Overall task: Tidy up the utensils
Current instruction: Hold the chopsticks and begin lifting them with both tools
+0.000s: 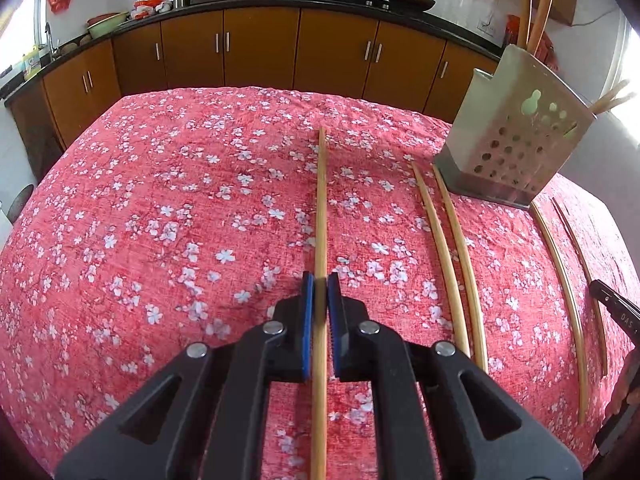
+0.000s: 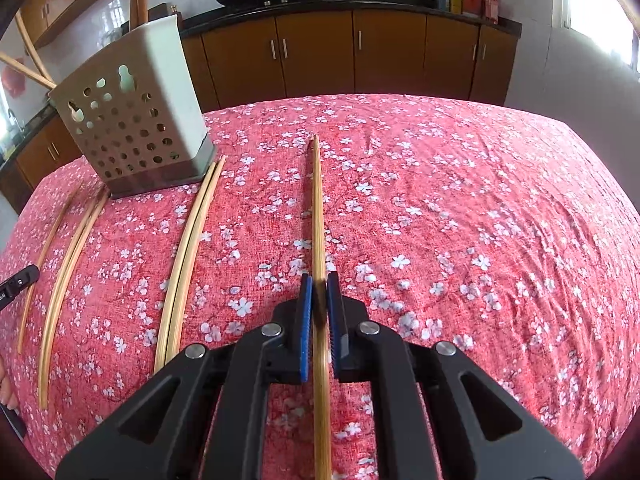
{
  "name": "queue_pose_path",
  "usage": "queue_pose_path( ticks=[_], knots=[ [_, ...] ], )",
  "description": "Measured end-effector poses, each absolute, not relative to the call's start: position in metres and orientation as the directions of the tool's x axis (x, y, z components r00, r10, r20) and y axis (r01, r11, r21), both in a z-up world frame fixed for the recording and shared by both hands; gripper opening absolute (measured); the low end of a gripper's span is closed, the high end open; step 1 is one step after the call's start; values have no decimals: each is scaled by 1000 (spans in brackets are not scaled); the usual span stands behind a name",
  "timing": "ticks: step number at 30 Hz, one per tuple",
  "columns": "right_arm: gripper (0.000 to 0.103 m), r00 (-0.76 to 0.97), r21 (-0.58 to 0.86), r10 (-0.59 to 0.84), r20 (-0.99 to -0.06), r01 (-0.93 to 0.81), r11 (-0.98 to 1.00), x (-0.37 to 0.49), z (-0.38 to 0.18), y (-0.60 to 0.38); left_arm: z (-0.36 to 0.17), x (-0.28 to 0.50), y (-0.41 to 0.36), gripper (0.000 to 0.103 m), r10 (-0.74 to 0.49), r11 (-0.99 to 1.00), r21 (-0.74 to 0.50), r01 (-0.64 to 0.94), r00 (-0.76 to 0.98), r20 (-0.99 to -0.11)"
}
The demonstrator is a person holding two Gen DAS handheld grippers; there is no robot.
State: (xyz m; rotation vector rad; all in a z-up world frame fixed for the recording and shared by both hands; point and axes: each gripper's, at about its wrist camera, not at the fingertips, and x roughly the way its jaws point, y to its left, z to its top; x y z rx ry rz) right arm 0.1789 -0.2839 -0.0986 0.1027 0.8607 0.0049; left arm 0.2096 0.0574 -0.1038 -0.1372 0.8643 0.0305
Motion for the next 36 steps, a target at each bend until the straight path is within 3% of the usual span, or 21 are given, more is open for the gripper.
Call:
queue_pose_path(
  ticks=[36],
  knots=[
    [10, 654, 91, 45, -755, 37, 995, 177, -99, -284, -103, 204, 62, 11, -46, 988, -131, -82, 650, -758]
  ],
)
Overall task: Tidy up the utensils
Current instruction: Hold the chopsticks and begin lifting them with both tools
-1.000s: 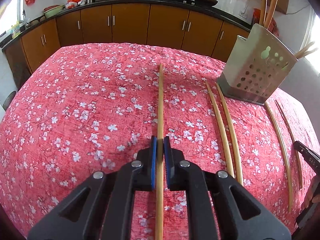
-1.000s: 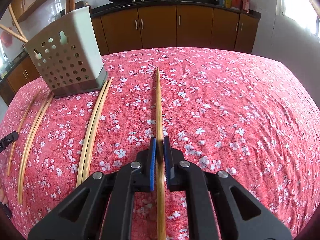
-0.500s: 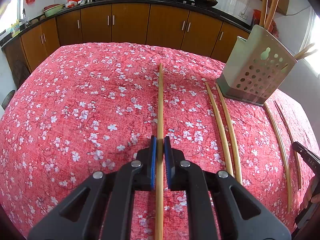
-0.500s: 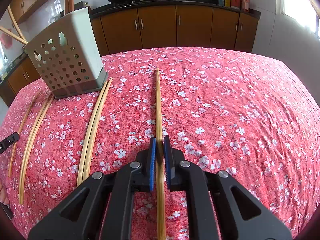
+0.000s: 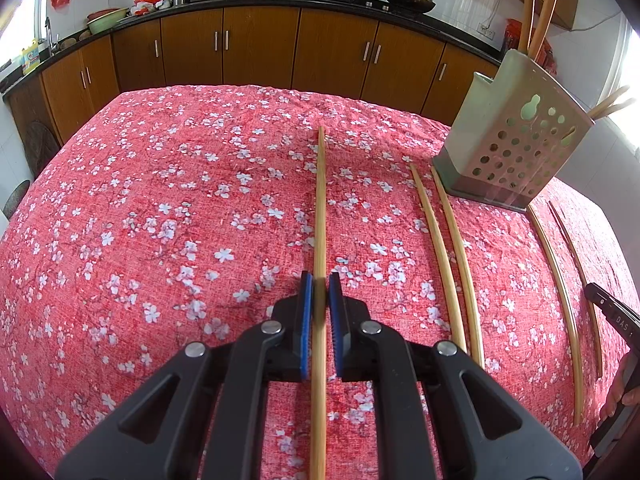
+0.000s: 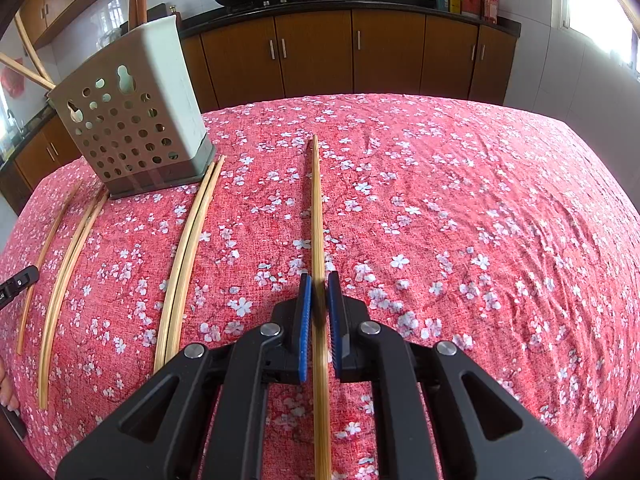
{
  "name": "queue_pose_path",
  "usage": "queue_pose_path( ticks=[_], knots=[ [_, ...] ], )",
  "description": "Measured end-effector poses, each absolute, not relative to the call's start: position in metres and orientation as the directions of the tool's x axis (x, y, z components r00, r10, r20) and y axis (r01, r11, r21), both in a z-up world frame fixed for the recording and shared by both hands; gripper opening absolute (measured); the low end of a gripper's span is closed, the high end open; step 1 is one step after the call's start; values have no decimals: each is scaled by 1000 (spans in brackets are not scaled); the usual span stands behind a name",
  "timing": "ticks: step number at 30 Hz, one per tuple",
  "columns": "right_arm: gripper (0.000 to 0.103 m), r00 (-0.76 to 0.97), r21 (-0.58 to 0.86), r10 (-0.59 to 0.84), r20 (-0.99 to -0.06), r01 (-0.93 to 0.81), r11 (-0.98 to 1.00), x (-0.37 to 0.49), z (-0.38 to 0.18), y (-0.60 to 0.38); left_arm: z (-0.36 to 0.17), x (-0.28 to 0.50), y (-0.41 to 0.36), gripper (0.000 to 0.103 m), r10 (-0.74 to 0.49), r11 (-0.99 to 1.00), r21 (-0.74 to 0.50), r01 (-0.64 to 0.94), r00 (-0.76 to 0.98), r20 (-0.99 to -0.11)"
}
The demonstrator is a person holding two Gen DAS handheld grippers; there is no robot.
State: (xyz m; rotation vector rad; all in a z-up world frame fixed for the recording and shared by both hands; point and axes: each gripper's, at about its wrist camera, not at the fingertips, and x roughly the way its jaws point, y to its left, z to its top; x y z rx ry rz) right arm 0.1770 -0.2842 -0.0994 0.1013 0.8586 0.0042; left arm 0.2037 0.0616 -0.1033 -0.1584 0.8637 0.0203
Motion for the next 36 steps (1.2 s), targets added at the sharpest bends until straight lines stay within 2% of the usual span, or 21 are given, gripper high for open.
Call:
queue_pose_path(
  ticks=[25, 30, 33, 36],
  knots=[
    [10, 654, 91, 44, -755, 39, 995, 177, -99, -284, -104, 204, 56, 16, -41, 992, -109, -65, 648, -761],
    [20, 652, 57, 23, -758, 31, 998, 159, -100, -278, -105, 187, 57, 16, -20, 995, -76, -61, 639, -769],
    [19, 650, 69, 40, -759, 19, 997, 150, -100, -279, -105, 177, 55, 15, -18, 997, -63, -48, 640, -768],
    [9, 650, 62, 40, -759, 11, 998, 147, -101, -277, -105, 175, 53, 8, -19, 998, -50, -30, 637, -771]
  ],
)
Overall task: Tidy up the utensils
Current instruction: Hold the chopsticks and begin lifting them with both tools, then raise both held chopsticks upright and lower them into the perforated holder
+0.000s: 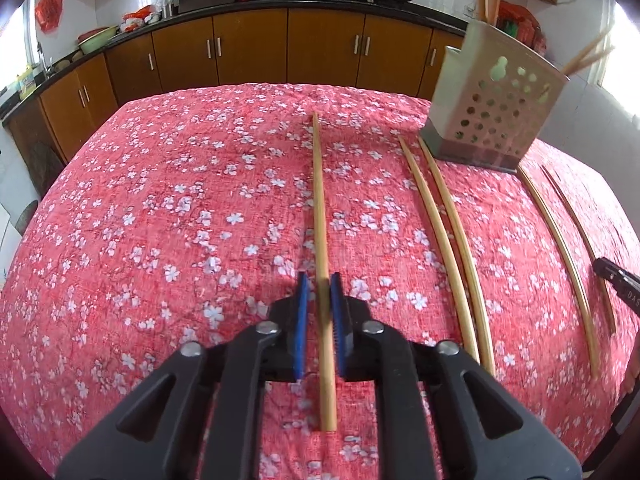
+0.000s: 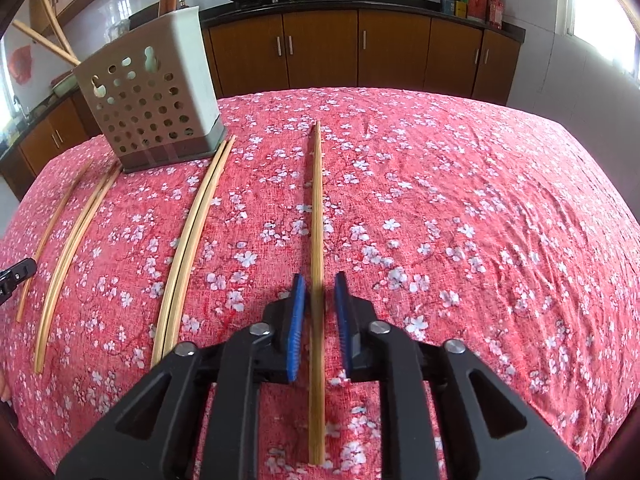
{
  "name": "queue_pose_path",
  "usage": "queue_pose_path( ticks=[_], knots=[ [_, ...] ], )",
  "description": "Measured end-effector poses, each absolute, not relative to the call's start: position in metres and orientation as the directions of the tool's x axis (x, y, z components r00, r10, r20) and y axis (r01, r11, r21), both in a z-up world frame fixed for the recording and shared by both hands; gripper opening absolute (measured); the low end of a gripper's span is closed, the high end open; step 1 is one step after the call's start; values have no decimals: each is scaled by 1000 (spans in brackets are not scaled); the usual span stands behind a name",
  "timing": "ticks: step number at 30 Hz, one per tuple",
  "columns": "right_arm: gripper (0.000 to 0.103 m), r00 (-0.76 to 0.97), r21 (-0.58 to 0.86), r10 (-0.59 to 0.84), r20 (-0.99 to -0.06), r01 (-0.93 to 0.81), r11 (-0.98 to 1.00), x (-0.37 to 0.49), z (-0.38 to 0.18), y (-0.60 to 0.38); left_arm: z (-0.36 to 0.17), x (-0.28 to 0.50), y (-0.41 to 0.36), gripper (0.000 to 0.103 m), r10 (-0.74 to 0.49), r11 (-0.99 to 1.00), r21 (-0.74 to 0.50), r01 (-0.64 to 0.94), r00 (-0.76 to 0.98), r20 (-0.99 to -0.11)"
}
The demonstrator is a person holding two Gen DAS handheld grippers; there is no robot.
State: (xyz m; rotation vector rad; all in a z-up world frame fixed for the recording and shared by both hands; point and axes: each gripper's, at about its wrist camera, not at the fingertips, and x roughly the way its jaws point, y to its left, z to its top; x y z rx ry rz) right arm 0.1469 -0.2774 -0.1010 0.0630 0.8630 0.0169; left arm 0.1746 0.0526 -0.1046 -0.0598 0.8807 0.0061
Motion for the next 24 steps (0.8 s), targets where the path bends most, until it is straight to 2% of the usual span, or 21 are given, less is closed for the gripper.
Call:
queue_pose_path(
  ticks=[3, 7, 17, 24],
  knots=[
    [8, 648, 80, 47, -760, 21, 997, 149, -98, -282, -102, 175, 53, 8, -18, 999, -45, -26, 634, -773],
    [8, 707, 86, 49, -706, 17, 996, 142, -74, -288, -81, 170, 56, 8, -23, 999, -50, -19, 679, -734],
    [8, 853, 156, 63, -517, 21, 988, 125, -1, -299, 19, 156, 76, 8, -68, 985, -173, -28, 848, -526],
    [8, 877, 167, 67, -476, 15, 986, 131, 14, -297, 55, 165, 79, 8, -92, 978, -208, -8, 879, -469]
  ],
)
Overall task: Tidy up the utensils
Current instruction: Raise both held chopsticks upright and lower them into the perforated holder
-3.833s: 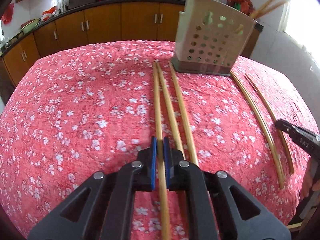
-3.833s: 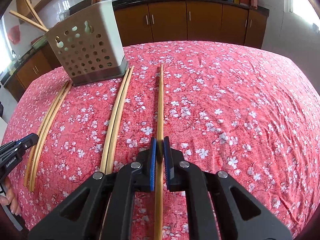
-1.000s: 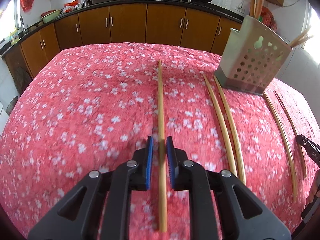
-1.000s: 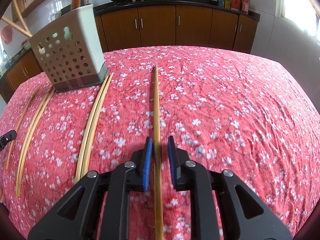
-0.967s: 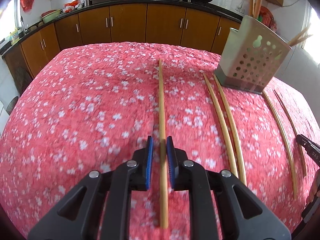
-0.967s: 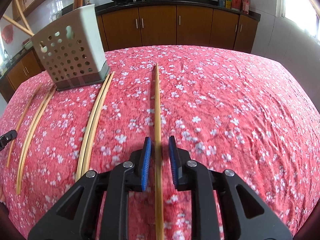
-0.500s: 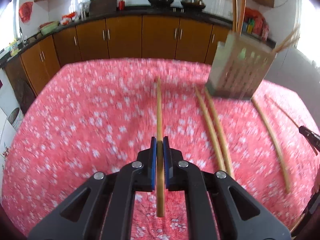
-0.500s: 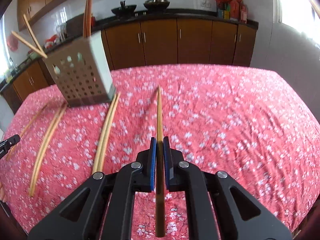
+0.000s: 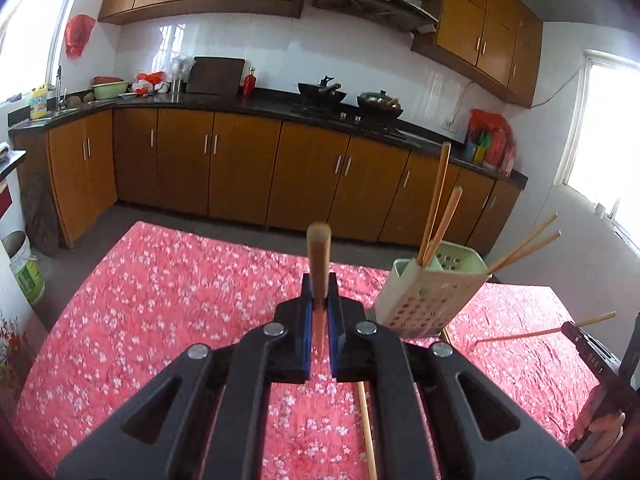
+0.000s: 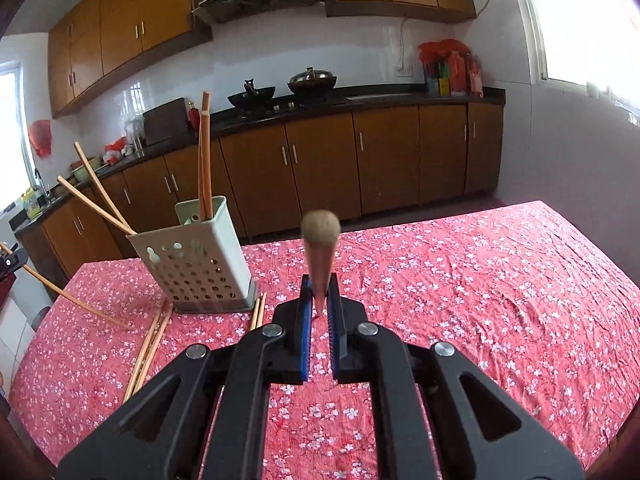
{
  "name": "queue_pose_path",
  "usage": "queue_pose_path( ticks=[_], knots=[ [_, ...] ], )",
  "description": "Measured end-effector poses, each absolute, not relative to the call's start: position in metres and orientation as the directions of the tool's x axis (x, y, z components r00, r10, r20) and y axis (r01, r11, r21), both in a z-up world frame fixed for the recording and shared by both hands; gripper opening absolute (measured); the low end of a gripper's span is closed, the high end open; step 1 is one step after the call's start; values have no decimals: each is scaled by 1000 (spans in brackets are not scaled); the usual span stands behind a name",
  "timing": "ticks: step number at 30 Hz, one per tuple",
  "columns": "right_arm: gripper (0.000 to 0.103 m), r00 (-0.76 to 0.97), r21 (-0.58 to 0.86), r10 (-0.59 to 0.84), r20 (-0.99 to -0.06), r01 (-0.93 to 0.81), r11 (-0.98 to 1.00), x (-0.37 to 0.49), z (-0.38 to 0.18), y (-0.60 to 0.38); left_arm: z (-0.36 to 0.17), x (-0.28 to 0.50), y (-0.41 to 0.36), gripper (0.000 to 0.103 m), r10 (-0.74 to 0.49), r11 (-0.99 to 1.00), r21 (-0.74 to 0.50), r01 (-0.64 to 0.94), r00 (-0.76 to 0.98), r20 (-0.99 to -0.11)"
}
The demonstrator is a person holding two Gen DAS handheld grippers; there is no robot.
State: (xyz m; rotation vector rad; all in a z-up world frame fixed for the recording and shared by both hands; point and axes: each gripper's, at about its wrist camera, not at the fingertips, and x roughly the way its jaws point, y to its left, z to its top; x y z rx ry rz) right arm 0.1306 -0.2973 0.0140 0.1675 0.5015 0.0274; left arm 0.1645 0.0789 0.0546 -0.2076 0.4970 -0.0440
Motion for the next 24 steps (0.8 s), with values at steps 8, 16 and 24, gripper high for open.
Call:
queue_pose_path(
  ticks=[8, 16, 24],
  knots=[
    [8, 882, 191, 97, -462, -8, 982, 129, 22, -297, 63, 162, 72, 8, -110, 979, -201, 18, 884, -455],
    [8, 931, 277, 234, -282, -154, 948, 124, 94, -282, 119, 150, 31, 8, -227, 964, -212, 162, 915, -333],
    [8, 963, 274, 246, -107, -209, 939, 139, 144, -256, 178, 177, -10, 8, -213, 963, -201, 178, 962, -171]
  ],
)
